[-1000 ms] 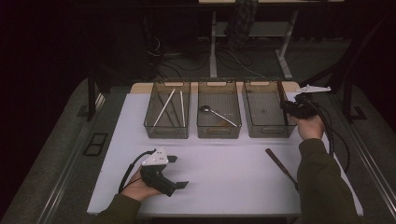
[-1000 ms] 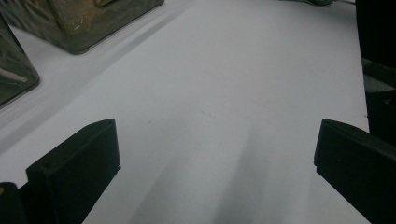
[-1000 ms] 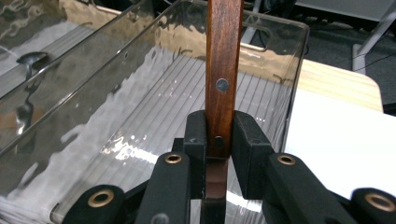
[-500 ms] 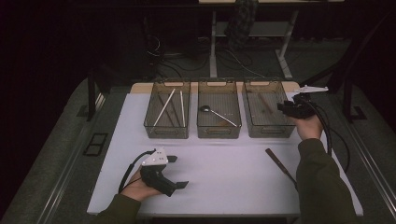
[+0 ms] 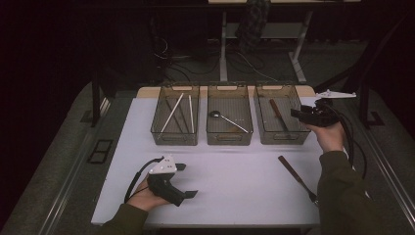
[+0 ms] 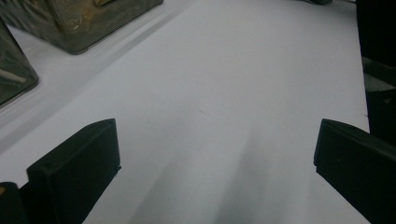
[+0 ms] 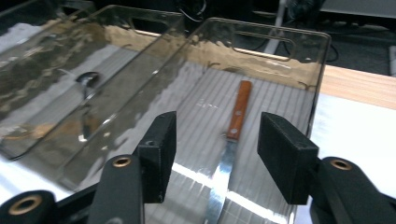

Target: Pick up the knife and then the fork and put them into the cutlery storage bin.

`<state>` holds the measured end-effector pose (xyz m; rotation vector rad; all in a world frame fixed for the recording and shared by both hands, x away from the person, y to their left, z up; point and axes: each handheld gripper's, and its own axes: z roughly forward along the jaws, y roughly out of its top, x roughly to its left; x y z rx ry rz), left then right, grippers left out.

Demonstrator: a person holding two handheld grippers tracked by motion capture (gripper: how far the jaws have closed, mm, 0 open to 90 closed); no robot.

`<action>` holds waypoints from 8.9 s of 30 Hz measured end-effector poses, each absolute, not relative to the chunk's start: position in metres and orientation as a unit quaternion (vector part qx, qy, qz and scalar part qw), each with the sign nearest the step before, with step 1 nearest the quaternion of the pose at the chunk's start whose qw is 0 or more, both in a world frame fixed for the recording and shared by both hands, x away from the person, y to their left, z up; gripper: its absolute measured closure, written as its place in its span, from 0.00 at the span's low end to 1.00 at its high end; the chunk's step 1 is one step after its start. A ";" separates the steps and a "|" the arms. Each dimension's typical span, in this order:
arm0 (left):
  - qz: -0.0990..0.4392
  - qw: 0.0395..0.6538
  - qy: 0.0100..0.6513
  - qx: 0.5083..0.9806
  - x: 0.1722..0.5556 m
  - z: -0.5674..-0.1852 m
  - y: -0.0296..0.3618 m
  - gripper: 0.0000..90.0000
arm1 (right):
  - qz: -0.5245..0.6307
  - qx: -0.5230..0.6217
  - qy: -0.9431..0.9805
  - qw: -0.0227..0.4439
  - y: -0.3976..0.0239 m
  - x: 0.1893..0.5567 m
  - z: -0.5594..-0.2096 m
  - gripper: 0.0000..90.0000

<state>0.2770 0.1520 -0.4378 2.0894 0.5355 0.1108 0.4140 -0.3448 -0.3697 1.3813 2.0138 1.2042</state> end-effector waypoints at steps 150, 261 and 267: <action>0.049 0.465 0.216 0.857 0.276 -0.438 0.150 0.00 | 0.386 0.471 0.788 0.095 -0.349 0.305 -0.375 0.85; 0.044 0.471 0.216 0.854 0.278 -0.439 0.150 0.00 | 0.418 0.500 0.736 0.184 -0.301 0.437 -0.359 0.20; 0.046 0.469 0.220 0.854 0.279 -0.439 0.150 0.00 | 0.422 0.495 0.736 0.188 -0.304 0.422 -0.361 0.17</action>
